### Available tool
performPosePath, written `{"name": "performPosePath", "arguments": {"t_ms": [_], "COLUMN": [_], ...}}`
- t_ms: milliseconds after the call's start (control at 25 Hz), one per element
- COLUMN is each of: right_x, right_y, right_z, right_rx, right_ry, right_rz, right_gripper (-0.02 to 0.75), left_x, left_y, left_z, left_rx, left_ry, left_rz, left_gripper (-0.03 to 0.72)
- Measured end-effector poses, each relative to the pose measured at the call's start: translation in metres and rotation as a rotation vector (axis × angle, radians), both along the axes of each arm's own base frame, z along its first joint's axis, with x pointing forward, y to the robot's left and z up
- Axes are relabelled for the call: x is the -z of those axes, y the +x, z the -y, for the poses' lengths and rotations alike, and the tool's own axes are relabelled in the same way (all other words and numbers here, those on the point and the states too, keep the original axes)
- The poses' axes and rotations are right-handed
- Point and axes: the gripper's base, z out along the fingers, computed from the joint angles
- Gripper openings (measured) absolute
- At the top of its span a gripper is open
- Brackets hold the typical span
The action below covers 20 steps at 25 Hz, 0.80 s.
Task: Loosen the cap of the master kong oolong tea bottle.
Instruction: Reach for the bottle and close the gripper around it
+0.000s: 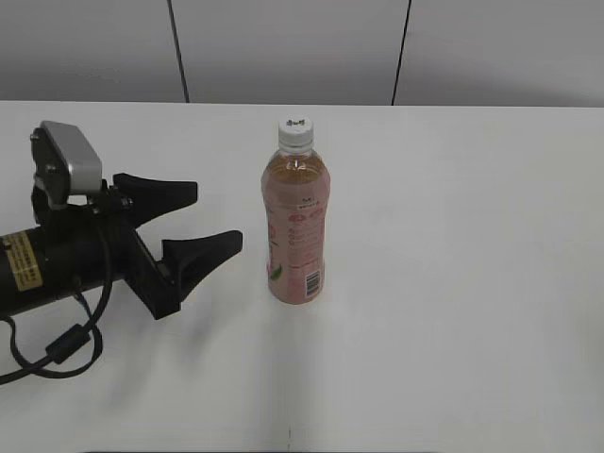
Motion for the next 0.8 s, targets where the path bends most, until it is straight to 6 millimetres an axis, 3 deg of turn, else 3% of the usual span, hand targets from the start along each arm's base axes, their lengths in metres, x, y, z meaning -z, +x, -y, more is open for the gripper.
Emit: {"name": "performPosePath", "arguments": {"t_ms": [360,600,800], "right_x": [0.0,0.0,0.0], "right_y": [0.0,0.0,0.0], "right_z": [0.0,0.0,0.0], "right_rx": [0.0,0.0,0.0], "right_ry": [0.0,0.0,0.0], "right_rz": [0.0,0.0,0.0], "right_gripper": [0.417,0.417,0.417], "left_x": [0.043,0.039,0.031], "left_y": [0.012,0.02,0.023], "left_z": [0.006,0.015,0.038], "left_rx": [0.034,0.105,0.178], "left_ry": [0.009,0.013,0.001], "left_rz": [-0.137,-0.091,-0.035], "left_gripper": [0.575,0.575,0.575]}}
